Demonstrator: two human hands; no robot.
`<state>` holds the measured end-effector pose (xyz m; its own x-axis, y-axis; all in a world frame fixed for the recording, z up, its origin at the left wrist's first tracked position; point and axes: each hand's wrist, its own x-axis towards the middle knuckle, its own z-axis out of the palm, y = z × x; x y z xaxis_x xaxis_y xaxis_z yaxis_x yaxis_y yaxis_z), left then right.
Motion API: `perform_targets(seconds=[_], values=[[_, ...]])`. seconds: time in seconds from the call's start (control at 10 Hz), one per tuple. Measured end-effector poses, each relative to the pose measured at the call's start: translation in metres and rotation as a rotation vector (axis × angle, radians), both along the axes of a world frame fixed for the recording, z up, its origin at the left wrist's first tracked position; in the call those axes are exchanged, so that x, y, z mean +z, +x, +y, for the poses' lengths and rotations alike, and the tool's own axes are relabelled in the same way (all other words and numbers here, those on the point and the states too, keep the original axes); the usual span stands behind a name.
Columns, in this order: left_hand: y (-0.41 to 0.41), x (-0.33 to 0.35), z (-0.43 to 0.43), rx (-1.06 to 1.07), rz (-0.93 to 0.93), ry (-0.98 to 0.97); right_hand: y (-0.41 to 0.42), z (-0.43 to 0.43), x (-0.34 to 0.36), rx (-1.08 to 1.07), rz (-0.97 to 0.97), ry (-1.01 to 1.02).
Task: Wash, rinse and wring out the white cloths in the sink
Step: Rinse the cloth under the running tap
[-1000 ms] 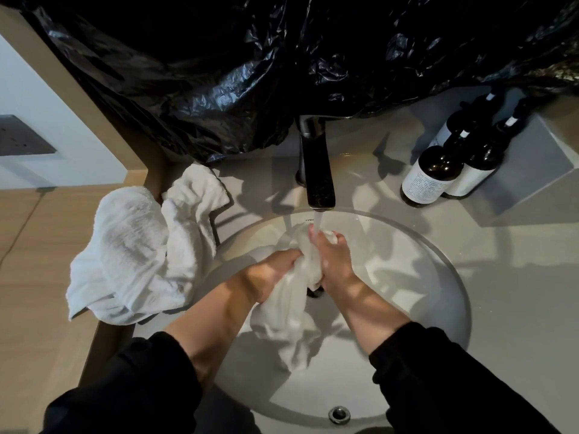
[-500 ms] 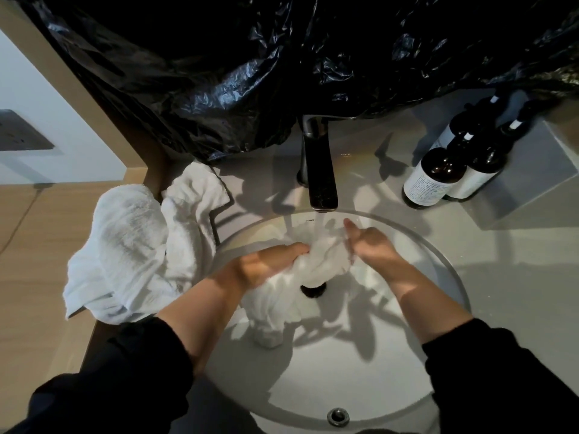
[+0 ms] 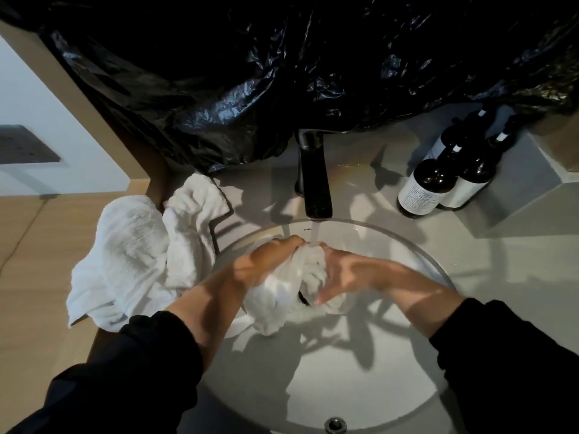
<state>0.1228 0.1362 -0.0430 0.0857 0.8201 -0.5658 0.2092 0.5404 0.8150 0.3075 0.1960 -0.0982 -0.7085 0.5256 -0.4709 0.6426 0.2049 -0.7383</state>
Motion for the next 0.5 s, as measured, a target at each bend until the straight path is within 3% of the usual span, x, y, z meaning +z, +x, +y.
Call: perform_targets(seconds=[0.1, 0.2, 0.3, 0.4, 0.5], values=[[0.0, -0.009, 0.0, -0.001, 0.06, -0.085, -0.01, -0.018, -0.008, -0.141, -0.026, 0.102], [0.001, -0.019, 0.0, -0.053, 0.007, -0.109, -0.004, -0.016, 0.0, -0.082, -0.089, 0.16], [0.004, -0.026, 0.005, -0.153, 0.125, -0.026, 0.007, -0.009, 0.009, -0.021, -0.028, 0.031], [0.007, -0.028, 0.011, -0.187, 0.271, 0.078, 0.029, -0.002, 0.01, 0.029, 0.185, -0.392], [0.011, -0.023, 0.014, -0.202, 0.239, 0.189, 0.037, 0.003, 0.0, -0.172, 0.32, -0.923]])
